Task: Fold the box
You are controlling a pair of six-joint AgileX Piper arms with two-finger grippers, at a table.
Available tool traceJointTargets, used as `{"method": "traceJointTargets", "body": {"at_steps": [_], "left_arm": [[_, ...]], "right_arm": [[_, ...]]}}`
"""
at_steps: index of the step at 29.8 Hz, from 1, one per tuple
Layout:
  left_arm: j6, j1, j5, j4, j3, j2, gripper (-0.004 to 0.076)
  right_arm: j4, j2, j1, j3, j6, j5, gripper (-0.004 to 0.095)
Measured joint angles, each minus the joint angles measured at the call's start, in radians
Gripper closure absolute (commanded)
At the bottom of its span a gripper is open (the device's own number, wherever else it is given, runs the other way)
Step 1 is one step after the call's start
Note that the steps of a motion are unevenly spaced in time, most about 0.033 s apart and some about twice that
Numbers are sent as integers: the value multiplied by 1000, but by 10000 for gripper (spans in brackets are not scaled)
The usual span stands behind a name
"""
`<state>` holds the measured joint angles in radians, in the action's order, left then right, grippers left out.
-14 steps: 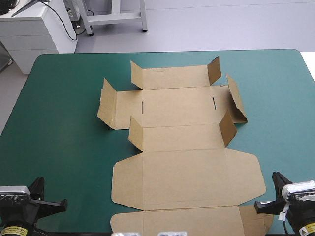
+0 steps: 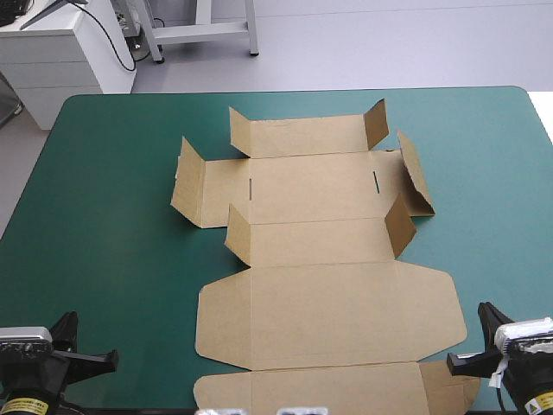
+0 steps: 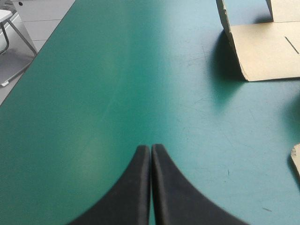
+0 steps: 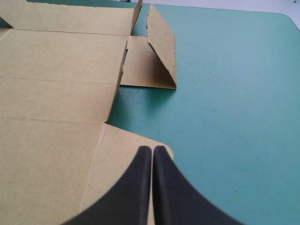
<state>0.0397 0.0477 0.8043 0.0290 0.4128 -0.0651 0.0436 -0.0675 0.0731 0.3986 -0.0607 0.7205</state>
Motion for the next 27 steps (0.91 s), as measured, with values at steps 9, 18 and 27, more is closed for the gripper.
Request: {"method": "traceJointTargets", "body": {"at_steps": [9,18,27], "left_arm": [[0,0,0,0,0,0,731],[0,0,0,0,0,0,731],[0,0,0,0,0,0,731]], "right_arm": [[0,0,0,0,-9,0,910],[8,-142,0,91,-54,44,910],[131,-447,0,384,-142,135,910]]}}
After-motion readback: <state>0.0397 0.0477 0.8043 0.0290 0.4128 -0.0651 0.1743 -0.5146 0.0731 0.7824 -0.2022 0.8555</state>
